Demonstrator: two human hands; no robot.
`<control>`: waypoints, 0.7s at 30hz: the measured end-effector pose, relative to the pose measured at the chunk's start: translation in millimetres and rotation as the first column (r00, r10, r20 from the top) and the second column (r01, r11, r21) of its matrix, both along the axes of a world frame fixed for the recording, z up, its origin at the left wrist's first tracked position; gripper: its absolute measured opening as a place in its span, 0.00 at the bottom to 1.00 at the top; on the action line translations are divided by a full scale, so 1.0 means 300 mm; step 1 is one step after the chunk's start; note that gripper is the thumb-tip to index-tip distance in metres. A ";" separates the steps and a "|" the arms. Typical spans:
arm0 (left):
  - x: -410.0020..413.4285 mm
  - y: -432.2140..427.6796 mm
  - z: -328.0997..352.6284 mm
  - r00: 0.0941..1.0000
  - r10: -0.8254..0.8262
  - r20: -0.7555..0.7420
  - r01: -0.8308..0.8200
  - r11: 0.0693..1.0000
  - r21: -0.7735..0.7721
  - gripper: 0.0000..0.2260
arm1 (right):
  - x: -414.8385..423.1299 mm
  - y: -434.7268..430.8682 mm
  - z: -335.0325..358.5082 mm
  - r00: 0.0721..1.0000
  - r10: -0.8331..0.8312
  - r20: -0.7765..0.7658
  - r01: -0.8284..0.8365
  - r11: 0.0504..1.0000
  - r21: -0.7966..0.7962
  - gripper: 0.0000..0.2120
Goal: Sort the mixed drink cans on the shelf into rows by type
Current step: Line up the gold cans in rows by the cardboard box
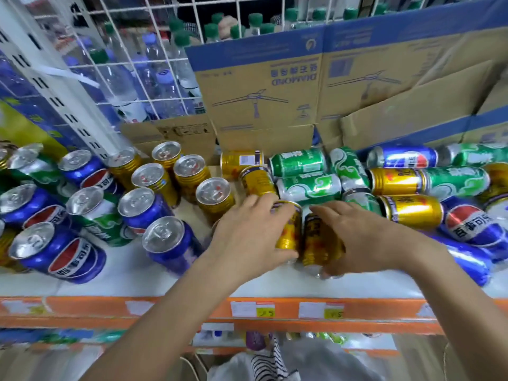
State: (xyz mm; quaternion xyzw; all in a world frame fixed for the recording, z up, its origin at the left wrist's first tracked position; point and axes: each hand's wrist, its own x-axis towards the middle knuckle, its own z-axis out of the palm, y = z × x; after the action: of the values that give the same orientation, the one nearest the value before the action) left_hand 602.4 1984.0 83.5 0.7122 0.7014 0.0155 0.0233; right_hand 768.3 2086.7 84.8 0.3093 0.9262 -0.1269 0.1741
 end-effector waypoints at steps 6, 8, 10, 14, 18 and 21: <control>0.051 0.060 -0.053 0.992 -0.012 -0.127 -0.013 0.981 -0.195 0.31 | 0.049 -0.006 -0.046 0.995 0.072 -0.073 -0.069 0.997 0.043 0.49; 0.043 0.068 -0.057 0.994 -0.021 -0.112 -0.002 0.981 -0.194 0.30 | 0.059 0.003 -0.039 0.990 0.097 -0.104 -0.095 0.995 0.021 0.46; 0.028 0.067 -0.043 0.996 -0.032 -0.082 0.011 0.969 -0.247 0.31 | 0.070 0.017 -0.030 0.986 0.125 -0.114 -0.127 0.992 -0.012 0.44; 0.008 0.068 0.006 0.999 -0.039 -0.013 0.031 0.918 -0.395 0.32 | 0.082 0.059 -0.011 0.977 0.170 -0.125 -0.182 0.980 -0.086 0.42; -0.003 0.091 0.048 0.997 -0.079 0.022 0.080 0.894 -0.440 0.30 | 0.086 0.101 0.013 0.961 0.193 -0.200 -0.229 0.957 -0.180 0.30; -0.023 0.115 0.075 0.988 -0.124 0.092 0.152 0.888 -0.435 0.26 | 0.072 0.126 0.005 0.931 0.156 -0.330 -0.223 0.959 -0.176 0.19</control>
State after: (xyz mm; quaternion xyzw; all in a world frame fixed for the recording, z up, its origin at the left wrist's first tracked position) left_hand 595.3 2018.6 106.0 0.7358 0.6331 -0.1233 0.2063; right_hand 789.8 2124.4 86.4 0.1736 0.9490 -0.2539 0.0686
